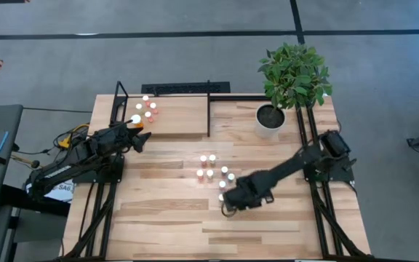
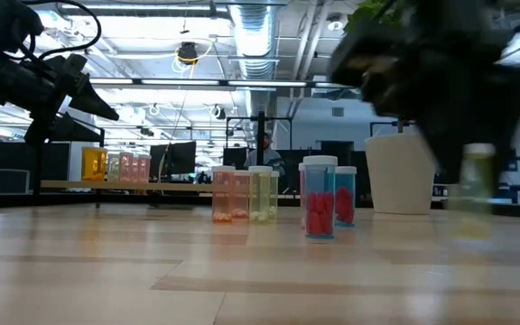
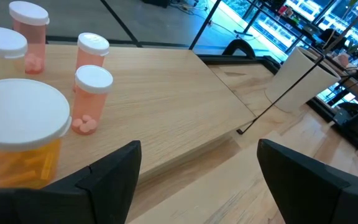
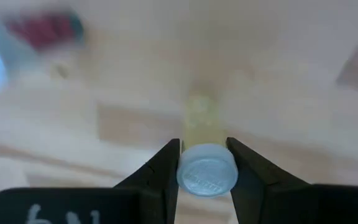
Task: Pick and place medicine bottles onto shelf by color
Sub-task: Move the yellow pill bottle to the center
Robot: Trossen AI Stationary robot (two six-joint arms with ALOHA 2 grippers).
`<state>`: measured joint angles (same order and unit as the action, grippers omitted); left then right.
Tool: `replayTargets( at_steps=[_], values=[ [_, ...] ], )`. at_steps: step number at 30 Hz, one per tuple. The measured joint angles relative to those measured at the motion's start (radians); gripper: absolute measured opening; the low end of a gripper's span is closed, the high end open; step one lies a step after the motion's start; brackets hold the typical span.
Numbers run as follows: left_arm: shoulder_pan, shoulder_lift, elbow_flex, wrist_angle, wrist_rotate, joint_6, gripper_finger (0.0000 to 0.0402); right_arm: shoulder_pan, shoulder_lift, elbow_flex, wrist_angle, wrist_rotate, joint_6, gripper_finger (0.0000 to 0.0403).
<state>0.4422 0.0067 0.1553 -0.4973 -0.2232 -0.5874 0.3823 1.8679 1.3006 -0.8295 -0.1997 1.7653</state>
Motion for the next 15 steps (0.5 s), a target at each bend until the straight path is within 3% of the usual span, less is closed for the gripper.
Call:
replayTargets(
  at_steps=[6,15],
  values=[
    [0.000,0.000,0.000,0.000,0.000,0.000,0.0309,-0.082,0.000,0.000,0.029,0.000,-0.022,0.0127],
    [0.000,0.000,0.000,0.000,0.000,0.000,0.0309,-0.112,0.000,0.037,0.018,0.047,-0.020,0.0127]
  ],
)
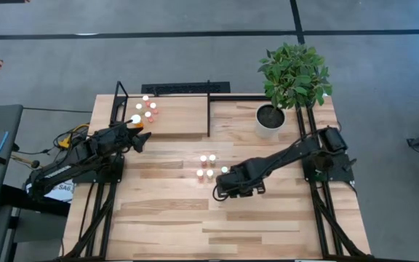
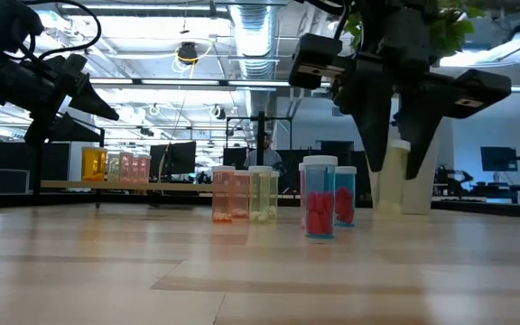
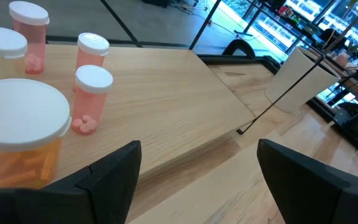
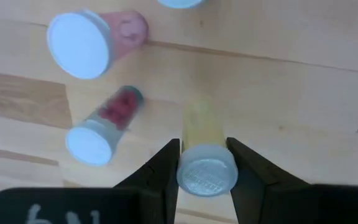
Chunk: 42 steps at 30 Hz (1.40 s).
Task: Pick and place medicine bottles onto shelf by color
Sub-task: Move the yellow pill bottle to the center
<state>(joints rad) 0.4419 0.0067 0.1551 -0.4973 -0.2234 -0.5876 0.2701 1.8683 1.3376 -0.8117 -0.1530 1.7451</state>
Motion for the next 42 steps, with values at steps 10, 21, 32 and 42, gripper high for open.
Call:
replayTargets(
  at_steps=[10,21,32,42],
  values=[
    [0.000,0.000,0.000,0.000,0.000,0.000,0.0309,-0.004,0.128,0.120,-0.079,-0.047,-0.028,0.0127],
    [0.000,0.000,0.000,0.000,0.000,0.000,0.0309,0.004,0.252,0.344,-0.233,-0.054,-0.120,0.0134],
    [0.000,0.000,0.000,0.000,0.000,0.000,0.0309,0.071,0.244,0.346,-0.193,-0.057,-0.044,0.0136],
    [0.000,0.000,0.000,0.000,0.000,0.000,0.0309,0.080,0.248,0.346,-0.168,-0.022,-0.026,0.0137]
  ],
)
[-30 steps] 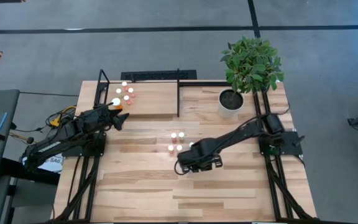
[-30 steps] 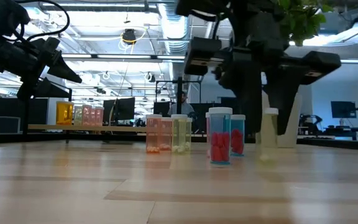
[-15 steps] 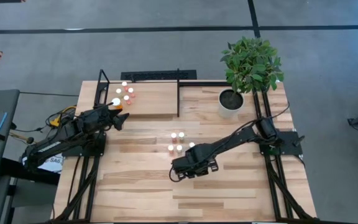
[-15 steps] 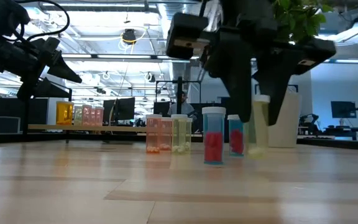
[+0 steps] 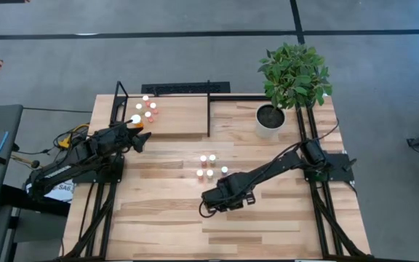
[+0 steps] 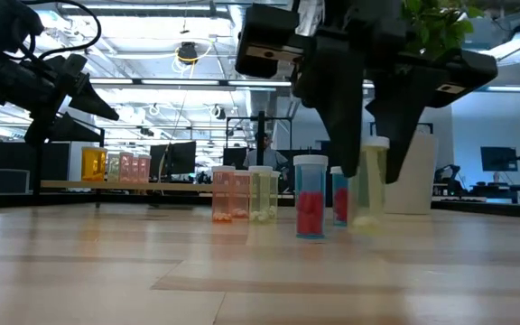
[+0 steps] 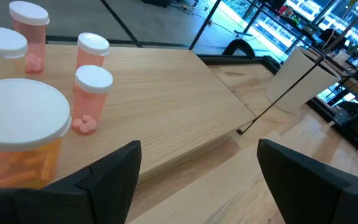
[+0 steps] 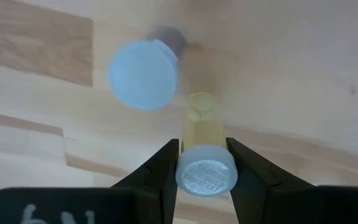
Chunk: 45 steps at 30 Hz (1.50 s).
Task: Pick and place medicine bottles onto shelf by color
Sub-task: Move the yellow pill bottle to the center
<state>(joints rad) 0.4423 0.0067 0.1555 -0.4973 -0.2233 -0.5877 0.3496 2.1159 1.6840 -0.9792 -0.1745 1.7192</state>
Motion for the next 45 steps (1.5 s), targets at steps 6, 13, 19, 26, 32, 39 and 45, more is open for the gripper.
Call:
replayTargets(
  at_steps=[6,13,19,26,32,39,45],
  values=[
    [0.000,0.000,0.000,0.000,0.000,0.000,0.0309,0.012,0.000,0.000,0.019,0.023,0.000,0.0137],
    [0.000,0.000,0.000,0.000,0.000,0.000,0.0309,0.019,0.000,0.000,0.045,0.030,0.000,0.0138],
    [0.000,0.000,0.000,0.000,0.000,0.000,0.0309,0.019,0.000,0.000,0.046,0.045,-0.004,0.0138],
    [0.000,0.000,0.000,0.000,0.000,0.000,0.0309,0.019,0.000,0.000,0.042,0.045,-0.024,0.0139],
    [0.000,0.000,0.000,0.000,0.000,0.000,0.0309,0.014,0.022,-0.004,0.044,0.022,-0.045,0.0139],
    [0.000,0.000,0.000,0.000,0.000,0.000,0.0309,0.000,0.056,0.000,0.046,-0.059,-0.079,0.0137],
    [0.000,0.000,0.000,0.000,0.000,0.000,0.0309,-0.005,0.057,0.000,0.044,-0.059,-0.081,0.0138]
  ],
)
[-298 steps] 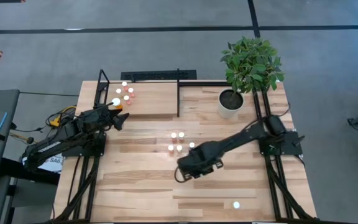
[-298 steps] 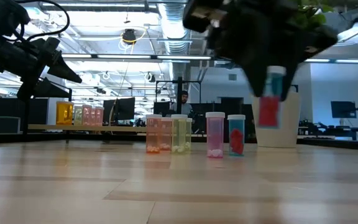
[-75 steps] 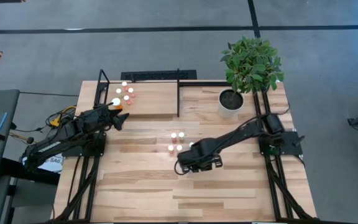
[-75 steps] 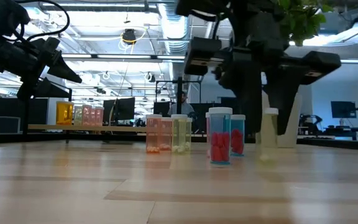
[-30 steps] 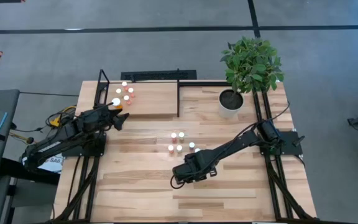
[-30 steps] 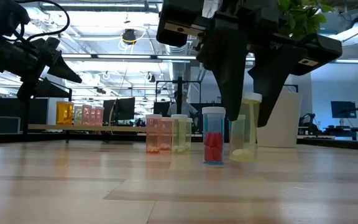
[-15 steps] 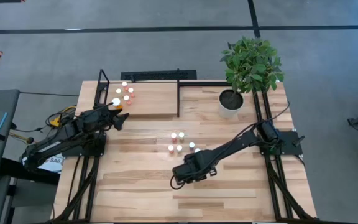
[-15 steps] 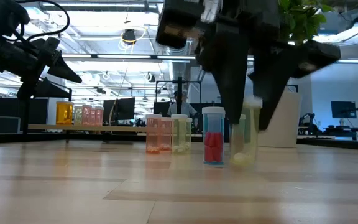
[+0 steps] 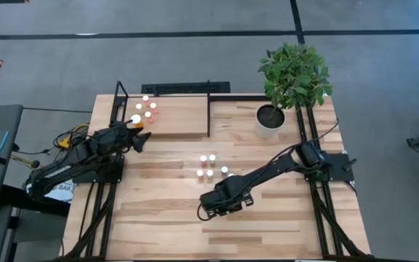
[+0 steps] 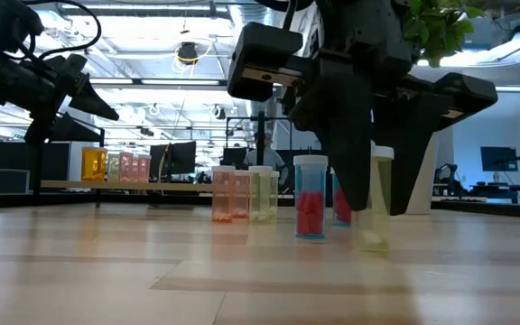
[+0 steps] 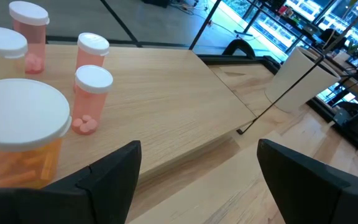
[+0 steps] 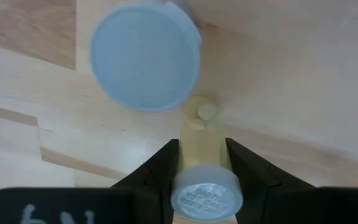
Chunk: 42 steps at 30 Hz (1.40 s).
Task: Pick and place medicine bottles onto shelf by color
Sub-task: Move the yellow pill bottle to the center, then put the orange pill bottle on the shelf
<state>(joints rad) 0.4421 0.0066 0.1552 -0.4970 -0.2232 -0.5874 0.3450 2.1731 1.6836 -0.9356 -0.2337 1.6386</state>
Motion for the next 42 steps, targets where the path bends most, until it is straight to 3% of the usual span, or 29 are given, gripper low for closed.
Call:
replayTargets(
  at_steps=[8,19,28,37,42],
  values=[
    [0.000,0.000,0.000,0.000,0.000,0.000,0.0309,-0.001,0.000,0.000,0.002,0.003,-0.001,0.0152],
    [0.000,0.000,0.000,0.000,0.000,0.000,0.0309,-0.001,0.001,0.092,-0.124,0.011,-0.036,0.0246],
    [0.000,0.000,0.000,0.000,0.000,0.000,0.0309,0.028,-0.034,0.146,-0.272,0.042,-0.054,0.0251],
    [0.000,0.000,0.000,0.000,0.000,0.000,0.0309,0.107,-0.178,0.124,-0.343,0.247,-0.006,0.0248],
    [0.000,0.000,0.000,0.000,0.000,0.000,0.0309,0.144,-0.343,-0.047,-0.259,0.341,0.029,0.0248]
  ],
)
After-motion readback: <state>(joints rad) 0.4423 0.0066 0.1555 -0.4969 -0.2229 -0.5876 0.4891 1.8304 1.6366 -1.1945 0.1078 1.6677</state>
